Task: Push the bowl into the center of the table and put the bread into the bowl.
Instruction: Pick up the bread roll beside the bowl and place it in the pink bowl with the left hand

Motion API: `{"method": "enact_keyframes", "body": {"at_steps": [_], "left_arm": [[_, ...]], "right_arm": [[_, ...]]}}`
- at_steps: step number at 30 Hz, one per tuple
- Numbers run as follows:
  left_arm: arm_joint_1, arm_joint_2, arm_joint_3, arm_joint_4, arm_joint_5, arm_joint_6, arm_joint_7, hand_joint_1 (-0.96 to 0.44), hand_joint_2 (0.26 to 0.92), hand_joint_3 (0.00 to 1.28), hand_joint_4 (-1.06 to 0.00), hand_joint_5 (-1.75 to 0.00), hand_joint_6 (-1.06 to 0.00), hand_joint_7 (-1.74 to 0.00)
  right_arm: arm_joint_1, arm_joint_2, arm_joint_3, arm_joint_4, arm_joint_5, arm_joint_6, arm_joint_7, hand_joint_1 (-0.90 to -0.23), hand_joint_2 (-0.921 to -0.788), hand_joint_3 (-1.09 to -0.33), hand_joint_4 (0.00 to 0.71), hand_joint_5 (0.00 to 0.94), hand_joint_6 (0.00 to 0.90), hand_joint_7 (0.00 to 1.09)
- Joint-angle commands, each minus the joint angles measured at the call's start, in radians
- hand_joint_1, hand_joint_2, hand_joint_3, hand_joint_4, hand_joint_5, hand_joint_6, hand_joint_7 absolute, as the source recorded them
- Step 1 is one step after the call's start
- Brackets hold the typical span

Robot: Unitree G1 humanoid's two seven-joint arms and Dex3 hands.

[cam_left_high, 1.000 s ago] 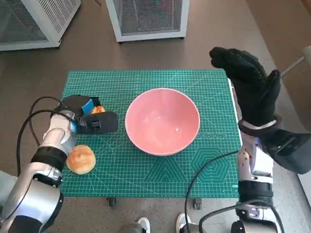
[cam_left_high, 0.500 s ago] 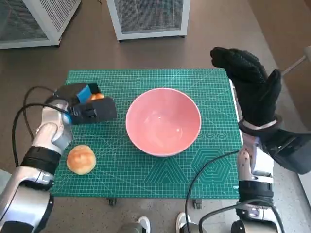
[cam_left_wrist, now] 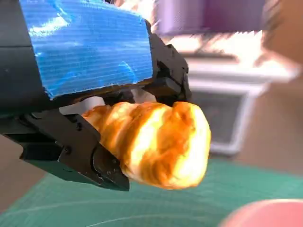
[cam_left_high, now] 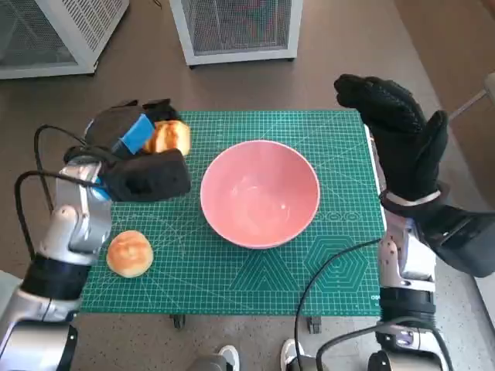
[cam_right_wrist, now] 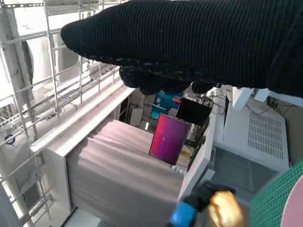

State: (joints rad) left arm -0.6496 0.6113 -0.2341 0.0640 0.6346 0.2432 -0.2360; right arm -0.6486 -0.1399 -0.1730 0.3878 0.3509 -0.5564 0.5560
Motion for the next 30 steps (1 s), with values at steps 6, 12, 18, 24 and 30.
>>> {"method": "enact_keyframes", "body": {"at_steps": [6, 12, 18, 24, 30], "left_arm": [[0.002, -0.077, -0.033, -0.268, -0.076, -0.084, -0.107, 0.00, 0.888, 0.00, -0.88, -0.94, -0.73, -1.07], [-0.037, -0.123, -0.075, -0.255, -0.078, -0.108, -0.172, 0.00, 0.894, 0.00, -0.86, -0.96, -0.72, -1.09], [-0.059, -0.166, -0.106, -0.209, -0.074, -0.135, -0.198, 0.00, 0.902, 0.01, -0.83, -0.99, -0.70, -1.10], [-0.066, -0.198, -0.125, -0.159, -0.080, -0.169, -0.207, 0.00, 0.911, 0.01, -0.80, -1.04, -0.69, -1.10], [-0.059, -0.214, -0.143, -0.118, -0.081, -0.158, -0.252, 0.18, 0.919, 0.09, -0.68, -1.21, -0.56, -0.82]], "right_arm": [[0.014, -0.004, 0.003, 0.015, 0.021, 0.023, 0.018, -0.643, -0.921, -0.756, 0.198, 0.000, 0.082, 0.28], [0.018, -0.007, -0.002, 0.017, 0.026, 0.023, 0.025, -0.644, -0.921, -0.752, 0.198, 0.001, 0.083, 0.28], [0.021, -0.010, -0.007, 0.022, 0.032, 0.020, 0.031, -0.639, -0.921, -0.748, 0.200, 0.001, 0.085, 0.28], [0.021, -0.011, -0.007, 0.025, 0.036, 0.018, 0.032, -0.642, -0.921, -0.745, 0.200, 0.001, 0.089, 0.28], [0.021, -0.012, -0.008, 0.029, 0.040, 0.016, 0.033, -0.647, -0.921, -0.739, 0.201, 0.001, 0.092, 0.28]]}}
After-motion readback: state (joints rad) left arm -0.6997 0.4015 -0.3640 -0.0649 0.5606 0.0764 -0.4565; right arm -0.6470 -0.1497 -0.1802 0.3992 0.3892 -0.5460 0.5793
